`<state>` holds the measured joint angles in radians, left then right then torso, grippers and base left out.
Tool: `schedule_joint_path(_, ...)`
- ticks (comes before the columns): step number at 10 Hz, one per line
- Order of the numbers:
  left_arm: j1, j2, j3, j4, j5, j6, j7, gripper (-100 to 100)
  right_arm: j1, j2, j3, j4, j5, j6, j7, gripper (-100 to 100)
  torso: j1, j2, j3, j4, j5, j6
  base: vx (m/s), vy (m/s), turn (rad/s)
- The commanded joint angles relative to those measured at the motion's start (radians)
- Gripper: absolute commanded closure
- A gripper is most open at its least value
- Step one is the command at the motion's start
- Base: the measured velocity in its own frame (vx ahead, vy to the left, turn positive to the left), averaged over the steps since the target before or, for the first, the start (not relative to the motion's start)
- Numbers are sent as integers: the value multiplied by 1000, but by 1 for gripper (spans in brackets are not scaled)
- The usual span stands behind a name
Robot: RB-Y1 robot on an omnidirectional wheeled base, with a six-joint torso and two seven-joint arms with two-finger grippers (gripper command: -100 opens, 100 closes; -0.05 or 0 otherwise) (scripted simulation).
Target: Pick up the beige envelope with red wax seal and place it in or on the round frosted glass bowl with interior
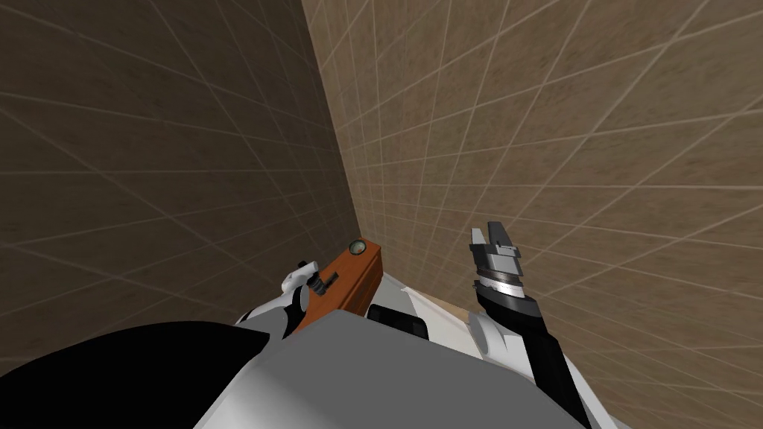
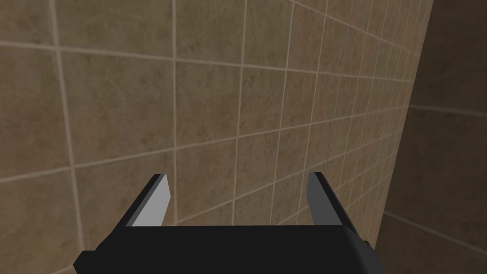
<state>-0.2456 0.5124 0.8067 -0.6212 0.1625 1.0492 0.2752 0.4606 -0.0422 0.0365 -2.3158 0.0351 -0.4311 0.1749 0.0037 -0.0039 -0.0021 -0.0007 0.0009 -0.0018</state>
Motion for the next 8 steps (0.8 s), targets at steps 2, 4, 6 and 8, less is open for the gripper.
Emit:
schedule_joint_path(2, -24, 28, 18, 75, 8, 31, 18, -100, 0, 0, 0, 0, 0, 0, 0, 0, -1, 0, 0, 0, 0, 0, 8, 25, -89)
schedule_joint_path(4, -44, 58, 36, 132, 17, 65, 35, -100, 0, 0, 0, 0, 0, 0, 0, 0, 0, 0, 0, 0, 0, 0, 20, 42, -128)
schedule_joint_path(6, -61, 88, 52, 179, 24, 94, 49, -100, 0, 0, 0, 0, 0, 0, 0, 0, 0, 0, 0, 0, 0, 0, 17, 42, -101)
schedule_joint_path(8, -56, 82, 52, 164, 24, 98, 50, -100, 0, 0, 0, 0, 0, 0, 0, 0, 0, 0, 0, 0, 0, 0, 8, 22, -29)
